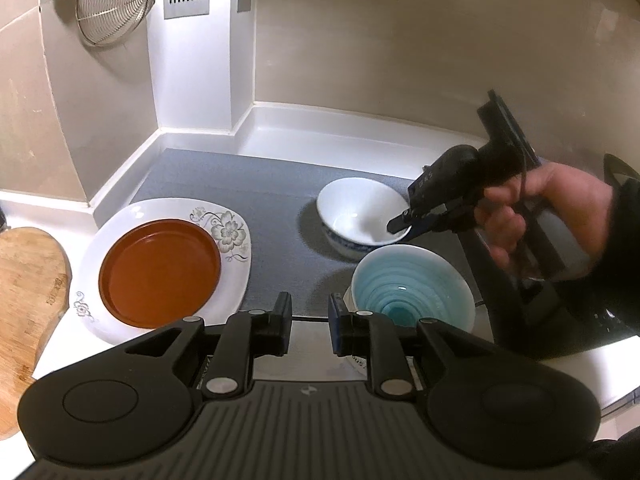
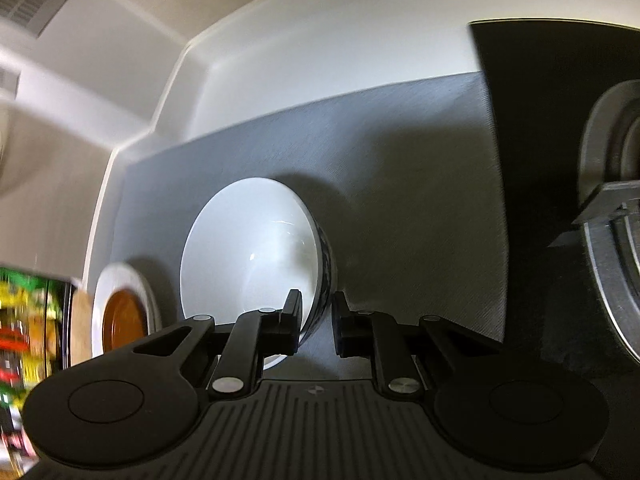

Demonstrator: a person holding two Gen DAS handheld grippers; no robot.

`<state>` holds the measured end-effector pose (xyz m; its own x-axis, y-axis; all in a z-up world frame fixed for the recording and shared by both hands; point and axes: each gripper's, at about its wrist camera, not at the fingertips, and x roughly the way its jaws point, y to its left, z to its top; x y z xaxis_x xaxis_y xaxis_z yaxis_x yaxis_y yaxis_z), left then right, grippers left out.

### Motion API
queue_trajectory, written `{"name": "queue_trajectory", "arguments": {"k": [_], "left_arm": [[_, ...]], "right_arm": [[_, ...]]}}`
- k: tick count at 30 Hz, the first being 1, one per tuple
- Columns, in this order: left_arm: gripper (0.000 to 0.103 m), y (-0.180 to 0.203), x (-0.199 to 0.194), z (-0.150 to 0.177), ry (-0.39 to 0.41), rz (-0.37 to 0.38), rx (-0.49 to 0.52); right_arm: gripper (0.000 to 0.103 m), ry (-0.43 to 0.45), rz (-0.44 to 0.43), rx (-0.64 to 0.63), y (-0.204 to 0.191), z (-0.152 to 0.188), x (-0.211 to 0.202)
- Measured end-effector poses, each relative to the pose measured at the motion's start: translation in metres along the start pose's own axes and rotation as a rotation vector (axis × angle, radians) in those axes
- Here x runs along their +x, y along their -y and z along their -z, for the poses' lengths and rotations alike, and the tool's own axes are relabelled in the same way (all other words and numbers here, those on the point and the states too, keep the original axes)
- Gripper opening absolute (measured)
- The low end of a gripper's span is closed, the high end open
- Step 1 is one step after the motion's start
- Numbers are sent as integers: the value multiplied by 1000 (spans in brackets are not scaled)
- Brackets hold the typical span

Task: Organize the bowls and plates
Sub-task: 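Carry the white bowl with the right gripper toward the teal bowl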

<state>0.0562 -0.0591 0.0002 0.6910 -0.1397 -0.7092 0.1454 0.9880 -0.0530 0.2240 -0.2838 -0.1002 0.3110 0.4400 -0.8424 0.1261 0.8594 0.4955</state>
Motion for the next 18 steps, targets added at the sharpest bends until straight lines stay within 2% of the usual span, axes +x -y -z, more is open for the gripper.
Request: {"name": "queue_trajectory", "arguments": {"k": [8, 18], "left_arm": [[21, 11, 28, 4, -22, -3, -39], [21, 15, 57, -5, 45, 20, -81]], "right_arm": [[20, -49, -8, -117, -8, 8, 0], [21, 121, 44, -271, -19, 11, -23]]}}
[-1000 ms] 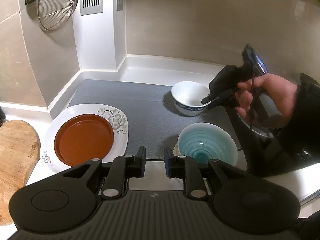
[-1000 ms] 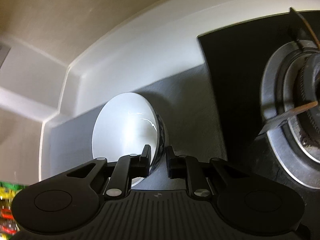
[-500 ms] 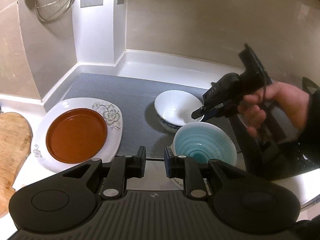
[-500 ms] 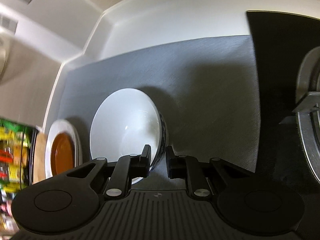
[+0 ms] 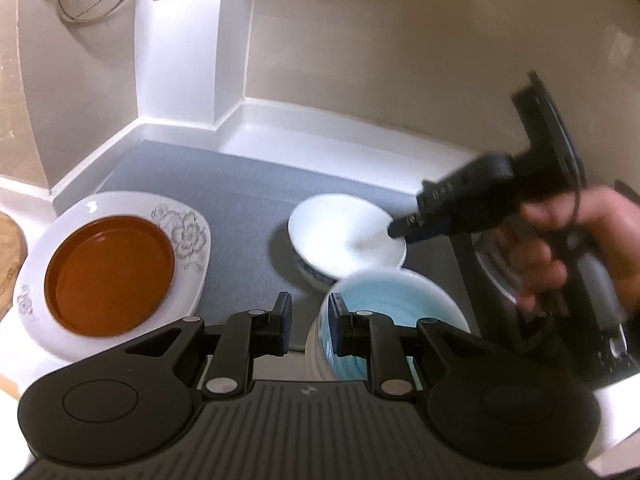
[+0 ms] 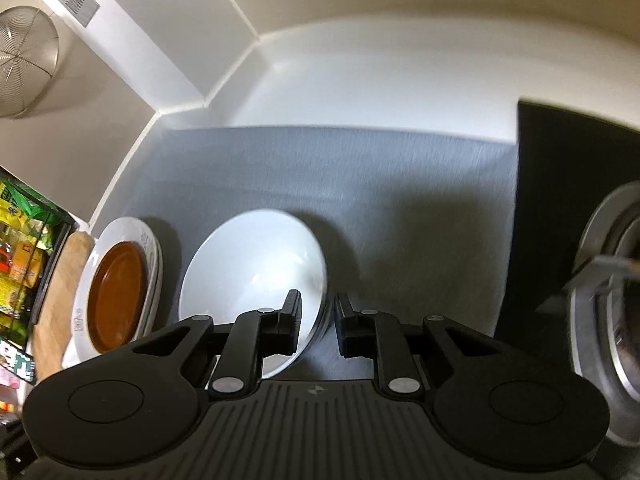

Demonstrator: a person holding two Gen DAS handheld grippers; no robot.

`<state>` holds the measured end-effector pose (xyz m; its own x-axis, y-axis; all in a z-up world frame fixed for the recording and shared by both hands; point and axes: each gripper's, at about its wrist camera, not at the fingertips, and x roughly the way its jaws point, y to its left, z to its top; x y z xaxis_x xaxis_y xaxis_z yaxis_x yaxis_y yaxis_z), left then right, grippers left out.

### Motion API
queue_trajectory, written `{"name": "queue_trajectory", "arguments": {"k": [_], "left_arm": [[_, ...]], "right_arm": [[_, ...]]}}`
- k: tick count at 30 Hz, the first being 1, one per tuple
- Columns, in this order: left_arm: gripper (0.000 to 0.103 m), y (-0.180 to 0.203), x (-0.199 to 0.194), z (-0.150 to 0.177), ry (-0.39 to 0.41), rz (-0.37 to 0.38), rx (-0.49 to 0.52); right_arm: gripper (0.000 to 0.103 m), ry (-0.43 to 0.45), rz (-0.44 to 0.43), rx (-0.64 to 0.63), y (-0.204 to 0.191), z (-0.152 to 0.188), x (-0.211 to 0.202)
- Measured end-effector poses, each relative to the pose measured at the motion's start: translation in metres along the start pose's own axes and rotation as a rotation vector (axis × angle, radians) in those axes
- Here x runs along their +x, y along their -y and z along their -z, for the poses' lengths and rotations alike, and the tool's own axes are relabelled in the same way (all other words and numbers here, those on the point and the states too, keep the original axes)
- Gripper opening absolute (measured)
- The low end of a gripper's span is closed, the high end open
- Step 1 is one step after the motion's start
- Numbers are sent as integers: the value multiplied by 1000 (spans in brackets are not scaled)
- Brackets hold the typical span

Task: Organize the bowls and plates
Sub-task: 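Carry the white bowl with the right gripper toward the teal bowl, then lower the white bowl with the right gripper into the teal bowl stack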

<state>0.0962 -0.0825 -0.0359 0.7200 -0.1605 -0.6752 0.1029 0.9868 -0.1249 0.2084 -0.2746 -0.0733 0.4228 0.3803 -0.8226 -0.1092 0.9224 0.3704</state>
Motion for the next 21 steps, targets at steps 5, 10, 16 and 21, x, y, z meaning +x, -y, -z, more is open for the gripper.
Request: {"name": "queue_trajectory", "arguments": {"k": [5, 10, 16, 21], "left_arm": [[20, -11, 16, -13, 27, -3, -37], [20, -17, 42, -25, -10, -31, -52], [20, -15, 62, -41, -25, -25, -62], [20, -11, 77, -48, -39, -19, -72]], "right_arm": [[21, 30, 42, -58, -1, -3, -3], [21, 31, 67, -101, -6, -4, -4], [21, 8, 80, -130, -8, -8, 3], [21, -23, 95, -161, -13, -11, 15]]}}
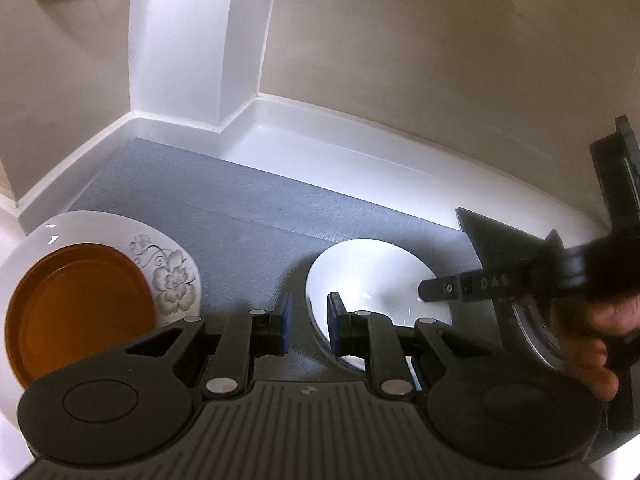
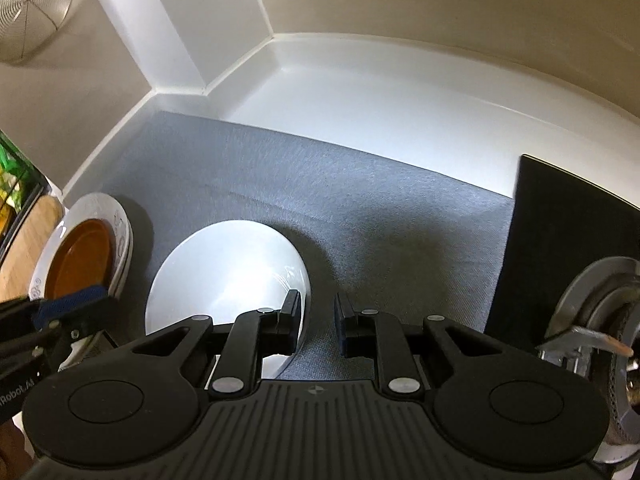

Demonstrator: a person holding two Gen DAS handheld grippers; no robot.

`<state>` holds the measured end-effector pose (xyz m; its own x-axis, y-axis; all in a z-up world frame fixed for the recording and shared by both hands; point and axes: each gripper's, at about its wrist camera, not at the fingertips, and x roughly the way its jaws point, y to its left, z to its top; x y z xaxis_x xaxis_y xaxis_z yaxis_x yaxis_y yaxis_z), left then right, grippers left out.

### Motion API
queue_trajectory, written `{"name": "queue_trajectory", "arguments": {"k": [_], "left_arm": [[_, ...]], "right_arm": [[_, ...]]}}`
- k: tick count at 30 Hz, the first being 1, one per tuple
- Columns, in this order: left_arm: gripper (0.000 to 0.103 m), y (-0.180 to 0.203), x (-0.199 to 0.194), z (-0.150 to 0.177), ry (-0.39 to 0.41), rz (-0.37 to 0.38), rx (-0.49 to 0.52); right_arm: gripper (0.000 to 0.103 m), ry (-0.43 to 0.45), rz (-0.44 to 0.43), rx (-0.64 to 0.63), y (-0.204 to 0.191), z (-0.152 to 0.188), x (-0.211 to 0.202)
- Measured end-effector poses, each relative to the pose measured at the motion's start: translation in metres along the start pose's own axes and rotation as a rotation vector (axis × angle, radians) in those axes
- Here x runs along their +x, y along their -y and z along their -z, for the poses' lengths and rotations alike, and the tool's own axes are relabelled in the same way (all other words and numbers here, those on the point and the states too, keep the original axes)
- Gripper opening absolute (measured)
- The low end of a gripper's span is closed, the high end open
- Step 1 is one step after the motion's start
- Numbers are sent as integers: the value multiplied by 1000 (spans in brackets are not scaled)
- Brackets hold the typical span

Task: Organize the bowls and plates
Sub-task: 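Lower the white bowl with the right gripper into the teal bowl stack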

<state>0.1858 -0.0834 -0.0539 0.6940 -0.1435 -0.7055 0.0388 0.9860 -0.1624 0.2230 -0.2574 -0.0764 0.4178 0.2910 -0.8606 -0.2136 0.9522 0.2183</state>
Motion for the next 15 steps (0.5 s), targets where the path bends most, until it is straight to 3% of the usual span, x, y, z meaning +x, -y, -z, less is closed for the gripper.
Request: {"name": "queue_trajectory", "arguments": {"k": [15], "left_arm": [[20, 0, 42, -2, -99, 20, 3]], "right_arm": [[21, -19, -10, -26, -7, 1, 12]]}}
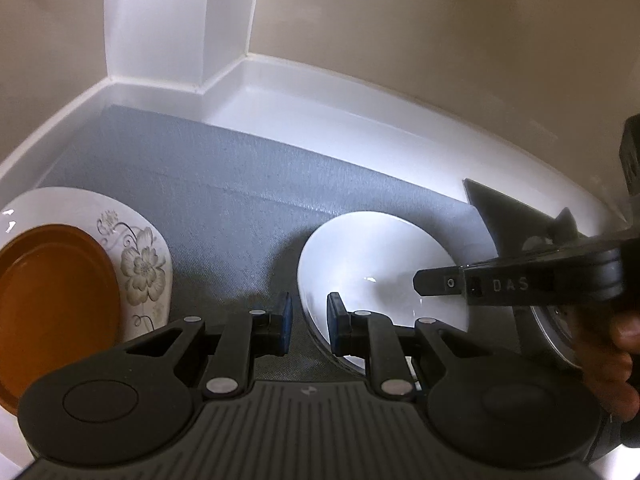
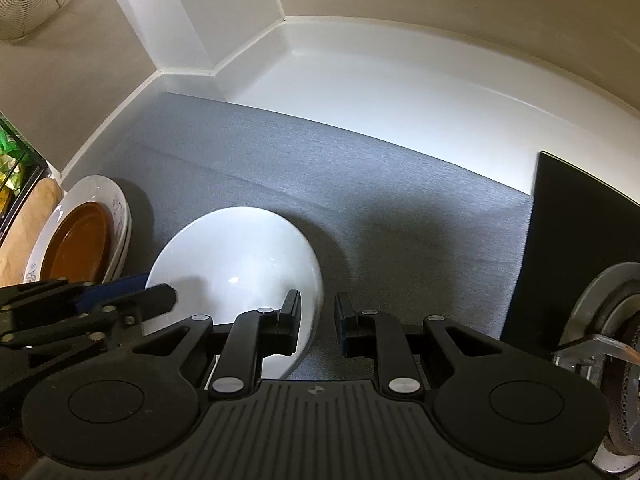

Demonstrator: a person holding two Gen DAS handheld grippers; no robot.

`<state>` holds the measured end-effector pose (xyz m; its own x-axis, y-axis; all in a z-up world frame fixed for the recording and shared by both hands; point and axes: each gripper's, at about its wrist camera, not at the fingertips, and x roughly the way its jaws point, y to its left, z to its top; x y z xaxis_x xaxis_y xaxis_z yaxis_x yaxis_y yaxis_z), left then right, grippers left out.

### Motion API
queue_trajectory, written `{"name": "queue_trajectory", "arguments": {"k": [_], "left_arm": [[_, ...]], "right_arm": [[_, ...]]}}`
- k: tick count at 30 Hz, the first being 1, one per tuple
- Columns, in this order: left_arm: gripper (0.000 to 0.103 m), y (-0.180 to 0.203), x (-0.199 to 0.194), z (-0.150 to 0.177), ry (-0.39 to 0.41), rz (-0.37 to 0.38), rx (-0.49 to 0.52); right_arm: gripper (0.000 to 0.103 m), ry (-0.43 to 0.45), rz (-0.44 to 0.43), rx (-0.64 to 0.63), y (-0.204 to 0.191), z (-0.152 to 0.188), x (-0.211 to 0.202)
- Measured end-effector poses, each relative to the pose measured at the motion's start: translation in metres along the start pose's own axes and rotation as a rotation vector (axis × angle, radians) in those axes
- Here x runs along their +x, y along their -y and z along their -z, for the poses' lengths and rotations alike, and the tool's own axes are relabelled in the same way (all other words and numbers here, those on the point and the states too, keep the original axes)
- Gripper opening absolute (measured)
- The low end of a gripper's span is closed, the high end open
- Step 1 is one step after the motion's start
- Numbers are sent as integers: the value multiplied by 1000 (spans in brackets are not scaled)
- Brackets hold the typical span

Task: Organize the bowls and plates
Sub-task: 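Lower the white bowl with the right gripper into the teal bowl stack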

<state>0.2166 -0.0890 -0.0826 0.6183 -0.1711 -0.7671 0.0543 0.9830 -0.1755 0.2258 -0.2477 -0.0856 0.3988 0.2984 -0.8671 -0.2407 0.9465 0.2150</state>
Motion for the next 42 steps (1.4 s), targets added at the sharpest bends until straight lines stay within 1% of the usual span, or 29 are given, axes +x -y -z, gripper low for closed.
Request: {"name": "queue_trajectory", "arguments": {"k": [7, 11, 19, 24, 28, 35, 42], "left_arm": [[19, 4, 7, -2, 3, 4, 13], [14, 3, 11, -4, 0, -7, 8], [13, -3, 12, -6, 12, -13, -24], [13, -1, 11, -4, 8, -15, -4], [13, 1, 12, -5, 20, -39, 18], [13, -1, 14, -7, 41, -18, 20], [13, -2, 18, -6, 11, -7, 28]], "right_arm": [[17, -1, 2, 1, 1, 4, 4], [13, -2, 2, -12, -3, 1, 8], [13, 4, 5, -24, -7, -5, 13], [13, -1, 4, -18, -6, -4, 14], [13, -9, 16, -22, -6, -3, 15], [13, -10, 20, -27, -7, -4, 19], [12, 1, 22, -51, -10, -2, 19]]}}
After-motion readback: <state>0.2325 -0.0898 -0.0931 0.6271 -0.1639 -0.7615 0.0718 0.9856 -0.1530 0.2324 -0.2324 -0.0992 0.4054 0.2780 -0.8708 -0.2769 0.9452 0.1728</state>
